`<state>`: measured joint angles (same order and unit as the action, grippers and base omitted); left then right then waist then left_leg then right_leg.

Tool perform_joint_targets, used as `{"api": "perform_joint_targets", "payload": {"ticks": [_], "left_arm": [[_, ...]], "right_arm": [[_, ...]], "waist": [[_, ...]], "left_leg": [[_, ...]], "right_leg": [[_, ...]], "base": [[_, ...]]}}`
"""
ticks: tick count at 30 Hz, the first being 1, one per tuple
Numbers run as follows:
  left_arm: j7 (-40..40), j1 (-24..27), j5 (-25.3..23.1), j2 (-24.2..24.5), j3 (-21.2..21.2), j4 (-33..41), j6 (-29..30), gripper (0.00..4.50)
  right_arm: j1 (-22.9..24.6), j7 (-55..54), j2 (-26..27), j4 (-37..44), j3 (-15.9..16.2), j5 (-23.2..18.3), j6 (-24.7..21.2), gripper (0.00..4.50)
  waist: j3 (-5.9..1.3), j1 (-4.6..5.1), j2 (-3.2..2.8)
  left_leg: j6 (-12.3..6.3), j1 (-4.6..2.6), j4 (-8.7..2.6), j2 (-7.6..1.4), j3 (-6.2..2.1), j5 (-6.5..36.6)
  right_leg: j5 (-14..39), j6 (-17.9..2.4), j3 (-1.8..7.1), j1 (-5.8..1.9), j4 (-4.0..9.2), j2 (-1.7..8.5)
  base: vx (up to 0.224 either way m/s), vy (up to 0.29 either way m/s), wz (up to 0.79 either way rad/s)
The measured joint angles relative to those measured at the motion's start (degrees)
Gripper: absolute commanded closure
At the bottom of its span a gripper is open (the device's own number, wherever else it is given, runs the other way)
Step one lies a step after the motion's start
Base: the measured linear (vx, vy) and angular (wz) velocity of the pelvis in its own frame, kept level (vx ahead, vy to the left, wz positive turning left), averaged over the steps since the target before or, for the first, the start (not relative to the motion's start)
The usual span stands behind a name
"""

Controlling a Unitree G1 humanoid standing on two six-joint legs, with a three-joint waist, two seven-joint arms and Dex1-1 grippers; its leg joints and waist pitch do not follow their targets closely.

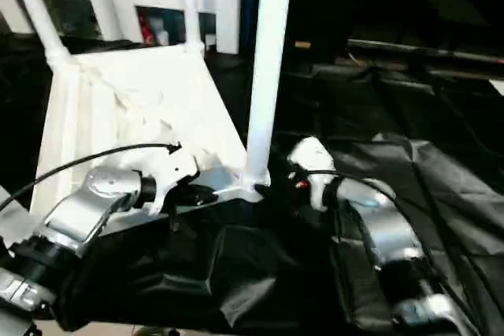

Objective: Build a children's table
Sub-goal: Rotate leg to tighten

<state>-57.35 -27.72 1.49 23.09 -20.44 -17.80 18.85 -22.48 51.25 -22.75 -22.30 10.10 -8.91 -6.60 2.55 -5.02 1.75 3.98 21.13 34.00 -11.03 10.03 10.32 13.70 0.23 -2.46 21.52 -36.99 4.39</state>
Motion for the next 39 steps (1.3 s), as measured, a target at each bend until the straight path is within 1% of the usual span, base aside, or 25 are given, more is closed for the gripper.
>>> {"api": "perform_joint_targets", "payload": {"ticks": [3,6,7,10,11,16,20,21,22,25,28,32,33,35,39], "left_arm": [[-0.58,-0.34,-0.07,0.13,-0.07,-0.11,-0.22,4.5],[-1.08,-0.88,-0.1,0.19,-0.27,-0.68,-0.6,4.5],[-1.19,-0.96,-0.1,0.24,-0.27,-0.77,-0.66,4.5],[-1.19,-1.05,-0.16,0.4,-0.26,-0.83,-0.75,4.5],[-1.16,-1.06,-0.18,0.45,-0.25,-0.84,-0.75,4.5],[-1.05,-1.14,-0.21,0.44,-0.18,-1.07,-0.75,4.5],[-1.14,-1.43,-0.18,0.38,-0.18,-1.57,-0.75,4.5],[-1.18,-1.45,-0.17,0.38,-0.18,-1.65,-0.78,4.5],[-1.2,-1.46,-0.17,0.38,-0.18,-1.73,-0.85,4.5],[-1.33,-1.54,-0.17,0.4,-0.16,-2.12,-1.23,4.5],[-0.99,-1.63,-0.1,0.04,0.26,-2.79,-1.25,4.5],[3.74,-4.16,-1.33,-3.6,1.25,-7.63,-1.11,4.5],[5.1,-4.64,-1.58,-4.63,1.33,-8.44,-1.09,4.5],[10.24,-6.49,-2.58,-8.18,1.74,-11.63,-0.91,4.5],[17.66,-8.61,-3.96,-12.82,2.29,-15.55,-0.26,4.5]], "right_arm": [[-2.49,0.47,0.88,-3.34,0.51,0.13,1.06,0.19],[-3.69,0.9,1.66,-5.64,0.55,0.54,2.27,0.19],[-4.1,1.14,1.83,-6.29,0.56,0.59,2.52,0.36],[-5.09,2.24,2.06,-8.65,0.58,0.63,3.88,0.36],[-5.45,2.69,2.22,-9.56,0.61,0.65,4.55,0.5],[-6.54,4.02,2.39,-11.74,1.04,0.67,5.71,1.06],[-6.73,4.39,2.98,-13.1,1.09,0.72,6.81,1.28],[-6.75,4.4,3.08,-13.42,1.09,0.71,7.06,1.49],[-6.88,4.5,3.14,-13.83,1.08,0.71,7.34,1.49],[-7.14,4.8,3.3,-14.54,1.03,0.69,7.8,1.7],[-7.13,4.02,3.99,-15.37,0.49,0.64,8.43,1.76],[-7.19,-5.81,8.16,-18.19,-2.3,0.7,8.82,1.79],[-7.2,-7.88,8.91,-18.56,-2.83,0.74,8.66,1.79],[-7.35,-15.44,11.83,-19.84,-5.13,0.91,8.07,1.8],[-9.35,-27.28,16.51,-22.85,-7.34,2.22,7.7,1.8]], "waist": [[0.08,-0.01,0.18],[0.11,-0.05,0.39],[0.14,-0.05,0.44],[0.25,-0.07,0.69],[0.26,-0.07,0.72],[0.29,-0.03,0.76],[0.28,-0.02,0.74],[0.28,-0.01,0.74],[0.27,-0.01,0.7],[0.26,0.02,0.64],[0.22,0.07,0.48],[0.11,0.25,0.05],[0.1,0.23,0.03],[0.08,0.11,0.1],[-0.01,0.07,0.19]], "left_leg": [[-0.01,0.08,0.0,0.0,0.02,0.0],[-0.01,0.14,0.0,-0.01,0.03,0.0],[0.0,0.16,0.0,-0.01,0.03,0.0],[-0.01,0.14,0.0,-0.02,0.04,0.0],[0.0,0.13,-0.01,-0.02,0.04,0.0],[0.0,0.11,-0.01,-0.02,0.04,0.0],[0.0,0.11,-0.02,-0.02,0.04,0.0],[0.0,0.11,-0.02,-0.02,0.04,0.0],[0.0,0.09,-0.02,-0.02,0.04,0.0],[0.0,0.05,-0.05,-0.02,0.04,0.0],[0.01,0.01,-0.1,-0.02,0.04,0.0],[0.01,-0.05,-0.13,0.02,0.05,0.0],[0.01,-0.06,-0.13,0.02,0.05,0.0],[0.01,-0.07,-0.13,0.02,0.05,0.0],[0.01,-0.09,-0.13,0.04,0.06,0.0]], "right_leg": [[0.0,0.0,0.01,0.1,0.0,0.0],[0.0,0.0,0.0,0.18,-0.02,0.0],[0.0,0.0,0.0,0.2,-0.02,0.0],[-0.01,-0.01,0.0,0.21,-0.05,0.0],[-0.01,-0.02,0.0,0.2,-0.05,0.0],[-0.04,-0.05,0.0,0.2,-0.07,0.0],[-0.06,-0.09,0.0,0.2,-0.07,0.0],[-0.07,-0.09,0.0,0.2,-0.07,0.0],[-0.07,-0.09,0.01,0.19,-0.07,0.0],[-0.08,-0.1,0.01,0.17,-0.07,0.0],[-0.1,-0.14,0.01,0.16,-0.06,0.0],[-0.17,-0.24,0.08,0.14,-0.04,-0.01],[-0.17,-0.24,0.08,0.13,-0.03,-0.01],[-0.17,-0.23,0.08,0.1,-0.03,-0.01],[-0.15,-0.2,0.11,0.04,0.04,0.0]], "base": [[0.0,0.0,0.0],[0.0,0.0,0.0],[0.0,0.0,0.0],[0.0,0.0,0.0],[0.0,0.0,0.0],[0.0,0.0,0.0],[0.0,0.0,0.0],[0.0,0.0,0.0],[0.0,0.0,0.0],[0.0,0.0,0.0],[0.0,0.0,0.0],[0.0,0.0,0.0],[0.0,0.0,0.0],[0.0,0.0,0.0],[0.0,0.0,0.0]]}}
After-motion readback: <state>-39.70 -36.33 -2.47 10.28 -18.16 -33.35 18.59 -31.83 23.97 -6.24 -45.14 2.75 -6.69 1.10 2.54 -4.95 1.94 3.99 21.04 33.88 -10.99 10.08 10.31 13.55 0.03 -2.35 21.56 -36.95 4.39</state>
